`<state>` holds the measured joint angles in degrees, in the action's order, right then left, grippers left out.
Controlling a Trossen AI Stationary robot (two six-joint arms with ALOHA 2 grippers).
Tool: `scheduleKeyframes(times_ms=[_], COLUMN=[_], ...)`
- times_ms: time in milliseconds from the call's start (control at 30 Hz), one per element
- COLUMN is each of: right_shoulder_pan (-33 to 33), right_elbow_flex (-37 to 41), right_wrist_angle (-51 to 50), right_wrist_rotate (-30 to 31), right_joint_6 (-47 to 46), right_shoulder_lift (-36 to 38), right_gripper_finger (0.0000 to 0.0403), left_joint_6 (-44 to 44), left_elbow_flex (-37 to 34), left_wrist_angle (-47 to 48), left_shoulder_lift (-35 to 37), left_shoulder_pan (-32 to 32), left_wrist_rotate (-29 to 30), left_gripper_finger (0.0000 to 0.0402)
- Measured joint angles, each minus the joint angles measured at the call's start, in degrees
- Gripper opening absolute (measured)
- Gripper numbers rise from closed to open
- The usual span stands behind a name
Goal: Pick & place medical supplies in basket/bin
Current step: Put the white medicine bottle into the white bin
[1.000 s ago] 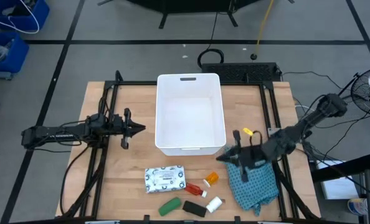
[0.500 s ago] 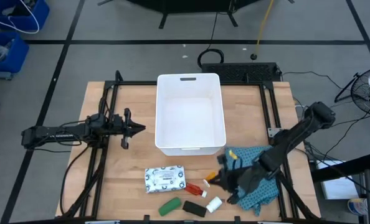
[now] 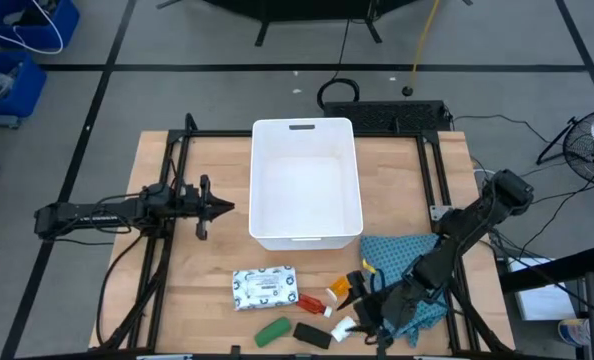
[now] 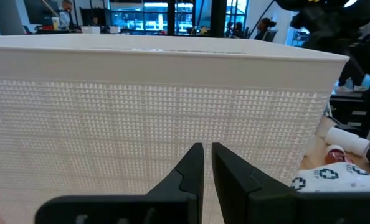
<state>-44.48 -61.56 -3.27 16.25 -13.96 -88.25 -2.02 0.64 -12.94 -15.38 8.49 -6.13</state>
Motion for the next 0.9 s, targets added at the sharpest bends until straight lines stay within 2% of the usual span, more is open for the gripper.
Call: scheduleKeyframes(times_ms=[233,900], right_shoulder_pan=[-0.68,-1.26], right_elbow_flex=[-0.09,0.07], right_wrist_angle=[1.38,-0.85], right_wrist_rotate=[1.53,-3.06], right_joint_6=[-1.44,-0.32], right_shoulder_lift=[-3.85,-16.37], right_gripper_finger=[0.0269,0.0270], left_joint_6=[0.01,-1.36], left_elbow_flex=[0.00,0.00], left_wrist_angle=[1.00,1.15], left_shoulder_lift=[0.00,0.02], left_shoulder_pan=[0.00,0.00], left_wrist_rotate=[0.37,1.69], left_gripper_finger=[0.0037,0.0037])
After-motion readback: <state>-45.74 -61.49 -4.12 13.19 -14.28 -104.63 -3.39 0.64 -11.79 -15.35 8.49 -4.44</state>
